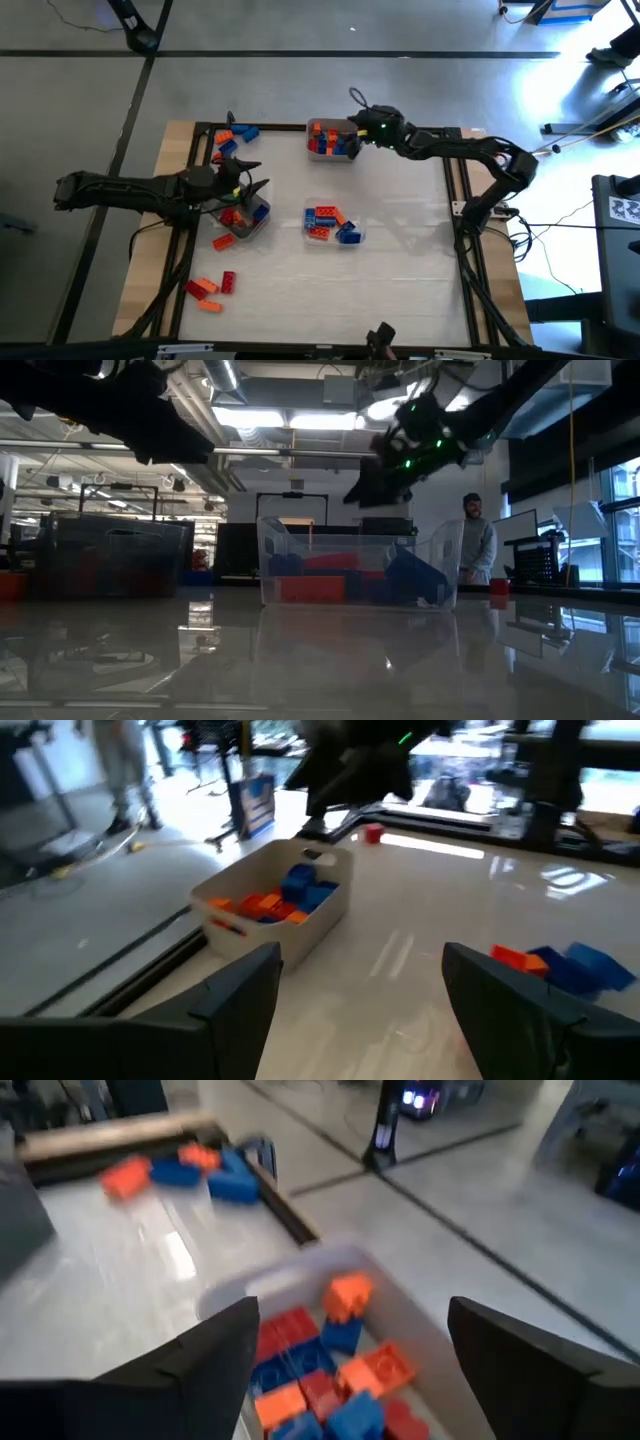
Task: Sort blocks by size
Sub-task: Put the big blue game piece into the transparent bin
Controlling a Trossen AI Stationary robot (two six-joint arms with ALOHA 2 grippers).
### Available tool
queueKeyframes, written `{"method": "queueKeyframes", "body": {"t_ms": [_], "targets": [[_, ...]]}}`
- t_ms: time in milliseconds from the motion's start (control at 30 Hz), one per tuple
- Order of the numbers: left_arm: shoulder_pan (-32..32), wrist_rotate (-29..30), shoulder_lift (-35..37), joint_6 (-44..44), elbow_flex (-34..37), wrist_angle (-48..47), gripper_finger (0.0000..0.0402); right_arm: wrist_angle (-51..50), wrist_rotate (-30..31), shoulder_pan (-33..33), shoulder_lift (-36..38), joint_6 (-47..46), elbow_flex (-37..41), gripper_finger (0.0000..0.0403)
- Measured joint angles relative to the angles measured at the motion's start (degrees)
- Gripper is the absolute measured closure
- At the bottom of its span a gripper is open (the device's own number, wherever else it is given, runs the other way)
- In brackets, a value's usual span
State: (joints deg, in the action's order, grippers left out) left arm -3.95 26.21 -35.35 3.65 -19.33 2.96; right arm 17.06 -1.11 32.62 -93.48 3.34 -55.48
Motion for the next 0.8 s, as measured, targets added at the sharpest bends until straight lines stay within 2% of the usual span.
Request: {"method": "queueKeyframes", "body": {"t_ms": [133,267,400,533,667,800], "targets": [[-3.61,3.16,-0.36,4.01,-2.48,-4.78,0.0137,-1.68,-2.22,-0.83,4.90,-0.13,-0.02,0.0075],[-9.93,5.75,-2.27,7.88,-6.46,-11.68,0.0137,-2.36,-6.14,-3.67,7.19,0.16,0.14,0.0074],[-17.83,5.81,-6.43,8.16,-11.33,-17.39,0.0137,1.63,-7.62,-7.64,7.22,1.60,2.54,0.0073],[-26.68,5.72,-12.96,6.94,-16.86,-23.33,0.0137,10.68,-7.49,-12.56,7.20,1.94,7.04,0.0073],[-34.74,1.27,-20.82,5.26,-21.29,-26.10,0.0137,16.59,-7.55,-16.51,7.18,2.12,10.26,0.0073],[-41.53,-5.04,-29.74,2.55,-24.42,-25.94,0.0137,16.44,-5.87,-19.63,7.13,2.61,11.81,0.0072]]}}
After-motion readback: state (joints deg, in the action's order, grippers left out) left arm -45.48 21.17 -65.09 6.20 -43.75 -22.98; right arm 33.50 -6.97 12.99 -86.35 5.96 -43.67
